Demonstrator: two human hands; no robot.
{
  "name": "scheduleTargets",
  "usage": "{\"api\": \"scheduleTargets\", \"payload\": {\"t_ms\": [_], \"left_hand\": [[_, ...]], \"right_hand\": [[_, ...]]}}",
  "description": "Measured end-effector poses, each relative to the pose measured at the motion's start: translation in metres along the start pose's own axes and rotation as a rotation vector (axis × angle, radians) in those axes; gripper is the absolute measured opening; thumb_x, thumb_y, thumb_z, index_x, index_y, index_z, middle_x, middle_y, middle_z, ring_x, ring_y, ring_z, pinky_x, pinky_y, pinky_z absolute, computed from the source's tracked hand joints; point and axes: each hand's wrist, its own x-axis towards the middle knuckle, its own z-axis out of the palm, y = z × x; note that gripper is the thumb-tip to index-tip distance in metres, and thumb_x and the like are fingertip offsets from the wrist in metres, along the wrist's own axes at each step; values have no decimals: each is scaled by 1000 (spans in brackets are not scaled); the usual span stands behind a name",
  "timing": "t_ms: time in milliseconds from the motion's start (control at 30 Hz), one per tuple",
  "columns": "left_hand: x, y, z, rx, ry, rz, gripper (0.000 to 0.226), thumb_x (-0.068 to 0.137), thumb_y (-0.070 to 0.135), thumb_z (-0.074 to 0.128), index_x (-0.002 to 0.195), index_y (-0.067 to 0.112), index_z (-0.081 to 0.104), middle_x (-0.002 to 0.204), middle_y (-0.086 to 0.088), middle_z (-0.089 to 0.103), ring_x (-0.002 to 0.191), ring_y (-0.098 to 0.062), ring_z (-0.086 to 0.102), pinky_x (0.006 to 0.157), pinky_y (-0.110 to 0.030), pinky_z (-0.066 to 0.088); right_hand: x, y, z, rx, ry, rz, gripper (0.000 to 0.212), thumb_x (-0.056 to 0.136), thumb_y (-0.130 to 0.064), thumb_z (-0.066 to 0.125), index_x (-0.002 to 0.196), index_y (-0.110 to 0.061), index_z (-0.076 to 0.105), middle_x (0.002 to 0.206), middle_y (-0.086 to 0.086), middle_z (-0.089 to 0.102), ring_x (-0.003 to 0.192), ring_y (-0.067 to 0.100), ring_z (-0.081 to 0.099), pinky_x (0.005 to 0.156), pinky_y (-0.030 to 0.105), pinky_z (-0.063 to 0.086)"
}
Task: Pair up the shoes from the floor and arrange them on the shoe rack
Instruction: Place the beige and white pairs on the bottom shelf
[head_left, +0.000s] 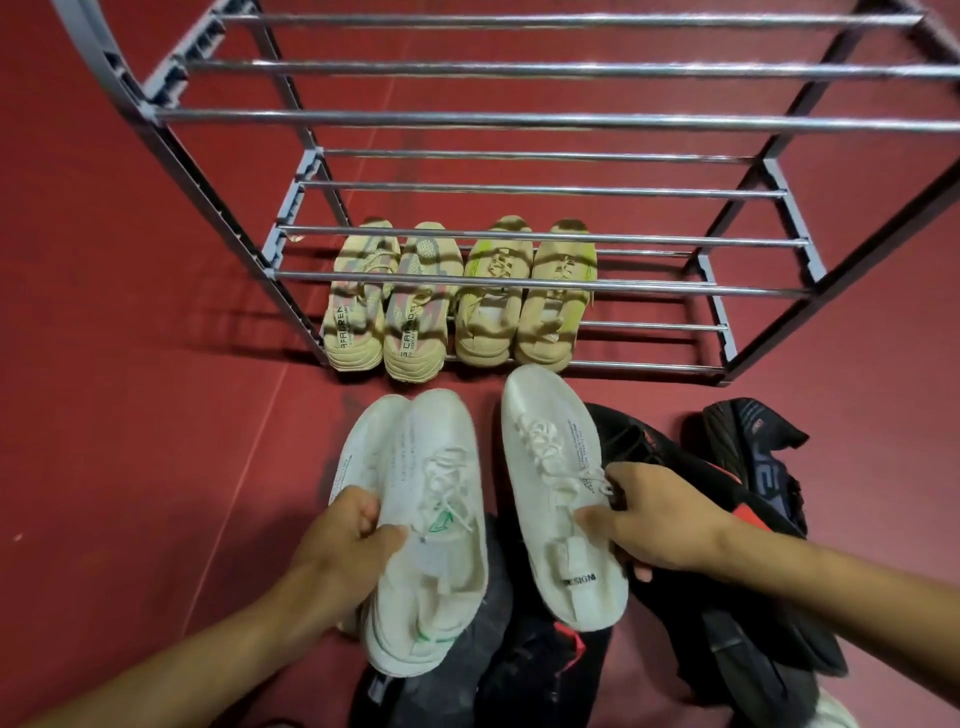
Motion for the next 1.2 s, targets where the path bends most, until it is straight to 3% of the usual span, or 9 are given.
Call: {"api": "scheduleTargets", "payload": {"t_ms": [133, 400, 533, 633, 700, 767, 900, 1067, 1200], "left_hand": [[-15, 21, 10, 153, 120, 312, 21, 89, 18, 69, 81, 19, 49, 54, 7, 39, 50, -5, 40, 51, -24, 39], [-15, 17, 39, 4, 119, 269, 28, 82, 29, 78, 83, 20, 52, 49, 12, 44, 47, -5, 41, 56, -29, 47], [-9, 6, 42, 101, -39, 109, 35, 76, 55, 76, 88, 29, 56, 65, 7, 53, 60, -15, 54, 60, -35, 52], [3, -4, 21, 161, 153, 184, 40, 75, 62, 65, 85, 24, 64, 80, 6, 63, 77, -20, 61, 74, -40, 52], [24, -18, -3, 303, 359, 166, 57, 73, 50, 74, 118, 18, 61, 117, -7, 58, 108, -28, 57, 93, -44, 49], [44, -32, -23, 339, 285, -92, 84, 68, 42, 85, 137, 11, 48, 131, -12, 54, 120, -32, 55, 95, -42, 48], [38, -43, -20, 63, 12, -301, 43, 67, 32, 89, 87, 0, 70, 74, -12, 75, 59, -20, 67, 53, -36, 55], [11, -16, -31, 61, 242, 12, 38, 71, 25, 84, 55, 11, 52, 47, 6, 51, 46, -14, 46, 51, -27, 38], [-25, 28, -47, -191, 252, 131, 14, 77, 12, 82, 71, 5, 71, 64, -8, 75, 54, -27, 68, 49, -26, 47]], "right_hand": [[-24, 4, 10, 121, 34, -49, 19, 93, -25, 64, 95, -8, 58, 71, 13, 76, 40, 19, 62, 42, 25, 47], [-46, 23, 26, 124, 220, -96, 15, 93, -33, 68, 84, -25, 58, 75, -21, 70, 58, -3, 63, 51, 12, 43], [-44, 28, 33, 142, 143, -63, 15, 94, -35, 65, 92, -22, 58, 74, 1, 74, 48, 5, 64, 46, 16, 44], [-43, 26, 35, 189, 24, -5, 16, 98, -31, 61, 99, -18, 52, 59, 8, 72, 36, 13, 57, 39, 21, 43], [-42, 24, 35, 203, -27, 43, 19, 98, -31, 60, 101, -16, 49, 55, 6, 71, 36, 15, 56, 37, 24, 43], [-40, 22, 34, 210, -59, 94, 24, 97, -32, 62, 102, -14, 47, 62, 7, 74, 38, 16, 61, 38, 27, 47], [-35, 21, 35, 129, -97, 134, 29, 95, -34, 63, 103, -13, 45, 79, 12, 77, 56, 31, 74, 49, 40, 61], [-39, 21, 31, 178, 38, 30, 24, 99, -32, 58, 85, -11, 58, 61, 5, 74, 44, 19, 64, 41, 24, 48], [-57, 18, 12, 137, 268, -147, 26, 97, -36, 61, 77, -19, 62, 63, -5, 68, 47, 4, 55, 47, 26, 47]]}}
